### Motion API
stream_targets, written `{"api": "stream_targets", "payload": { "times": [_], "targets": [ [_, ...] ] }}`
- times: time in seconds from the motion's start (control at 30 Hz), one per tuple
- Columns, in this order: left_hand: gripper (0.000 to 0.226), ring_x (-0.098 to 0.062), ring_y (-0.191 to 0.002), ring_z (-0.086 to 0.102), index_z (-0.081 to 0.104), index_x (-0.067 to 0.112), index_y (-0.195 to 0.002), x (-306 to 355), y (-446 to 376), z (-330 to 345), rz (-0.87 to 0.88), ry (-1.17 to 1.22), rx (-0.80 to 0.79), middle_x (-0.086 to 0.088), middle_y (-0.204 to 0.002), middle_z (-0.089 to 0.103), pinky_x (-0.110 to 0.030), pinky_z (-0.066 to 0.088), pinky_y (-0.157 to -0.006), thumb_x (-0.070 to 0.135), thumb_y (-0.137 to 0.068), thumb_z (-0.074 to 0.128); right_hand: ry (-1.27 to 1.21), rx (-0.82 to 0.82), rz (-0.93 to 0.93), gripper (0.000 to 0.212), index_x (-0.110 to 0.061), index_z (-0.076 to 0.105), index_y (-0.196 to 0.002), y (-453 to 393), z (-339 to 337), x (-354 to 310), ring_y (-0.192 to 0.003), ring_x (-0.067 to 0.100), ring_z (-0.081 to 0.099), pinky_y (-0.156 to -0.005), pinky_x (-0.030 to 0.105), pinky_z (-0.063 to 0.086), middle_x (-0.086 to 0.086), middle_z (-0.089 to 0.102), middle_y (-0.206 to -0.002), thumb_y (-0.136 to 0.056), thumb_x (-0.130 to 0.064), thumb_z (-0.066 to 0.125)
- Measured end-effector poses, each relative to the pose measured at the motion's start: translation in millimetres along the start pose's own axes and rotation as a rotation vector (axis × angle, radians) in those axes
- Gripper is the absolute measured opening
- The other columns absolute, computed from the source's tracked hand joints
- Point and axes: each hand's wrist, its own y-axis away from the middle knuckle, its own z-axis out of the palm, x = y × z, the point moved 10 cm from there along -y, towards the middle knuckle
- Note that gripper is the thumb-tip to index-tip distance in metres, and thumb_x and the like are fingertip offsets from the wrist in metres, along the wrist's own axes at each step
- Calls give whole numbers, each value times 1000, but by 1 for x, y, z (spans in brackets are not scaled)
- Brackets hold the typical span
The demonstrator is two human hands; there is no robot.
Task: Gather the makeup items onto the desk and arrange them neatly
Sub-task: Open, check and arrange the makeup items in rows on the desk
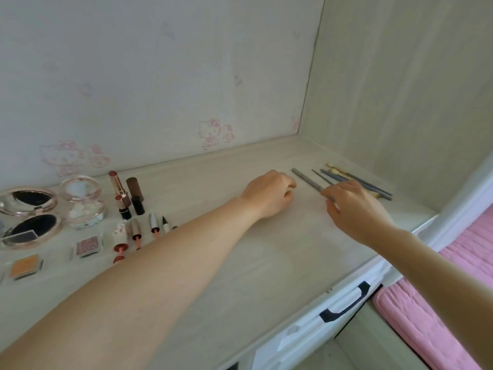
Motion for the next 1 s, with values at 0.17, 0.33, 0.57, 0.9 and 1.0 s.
{"api": "stream_targets", "payload": {
  "times": [0.17,0.33,0.57,0.9,1.0],
  "targets": [
    [49,-26,-137,34,42,20,-142,2,-41,15,12,-22,-52,-9,-147,41,-38,32,-110,14,-94,46,96,36,59,26,-10,63,-114,-18,8,11,-119,33,45,-92,44,43,11,63,-117,-93,-19,49],
    [55,-18,-148,7,18,23,-152,-5,-65,36,29,-144,-170,4,-160,16,-37,16,-118,9,-101,32,116,6,104,28,-13,60,-118,-30,15,16,-119,32,43,-92,44,41,10,61,-121,-97,-23,45],
    [48,-24,-136,36,30,24,-148,-5,-72,36,95,-197,-180,-2,-151,31,-36,32,-109,13,-101,34,159,-21,144,25,-14,63,-113,-30,22,24,-114,32,45,-87,41,40,10,63,-111,-96,-19,44],
    [23,-30,-102,50,54,20,-109,-6,-44,19,117,-176,-110,-6,-113,47,-37,43,-78,9,-92,43,170,60,76,19,-21,68,-103,-15,17,15,-101,28,48,-81,38,40,3,63,-98,-94,-15,52],
    [21,-28,-105,49,56,17,-105,-7,-22,11,127,-142,-71,-6,-111,50,-41,45,-83,7,-92,44,119,130,33,17,-20,70,-103,-2,5,3,-97,28,51,-82,39,39,2,64,-97,-92,-14,59]
  ]
}}
